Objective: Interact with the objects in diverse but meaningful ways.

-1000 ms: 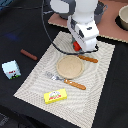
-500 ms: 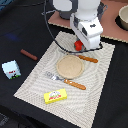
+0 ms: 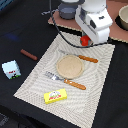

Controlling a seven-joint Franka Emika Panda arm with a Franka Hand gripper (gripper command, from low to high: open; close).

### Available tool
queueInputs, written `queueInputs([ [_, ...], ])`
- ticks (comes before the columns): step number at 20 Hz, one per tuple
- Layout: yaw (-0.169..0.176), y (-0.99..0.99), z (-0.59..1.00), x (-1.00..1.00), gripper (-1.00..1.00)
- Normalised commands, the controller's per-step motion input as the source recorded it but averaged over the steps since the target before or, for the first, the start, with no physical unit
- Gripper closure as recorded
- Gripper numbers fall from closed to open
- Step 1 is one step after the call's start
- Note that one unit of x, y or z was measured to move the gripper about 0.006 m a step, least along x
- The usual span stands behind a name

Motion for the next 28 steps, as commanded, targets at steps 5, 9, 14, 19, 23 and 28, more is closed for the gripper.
queueInputs([
  [5, 0.000, 0.26, 0.99, 0.21, 1.00],
  [9, 0.000, -0.49, 0.72, 0.09, 1.00],
  [14, -0.014, -0.81, 0.49, 0.05, 1.00],
  [19, -0.006, -0.91, 0.03, -0.09, 1.00],
  [23, 0.000, -0.69, -0.26, -0.19, 1.00],
  [28, 0.000, -0.24, -0.53, -0.49, 1.00],
])
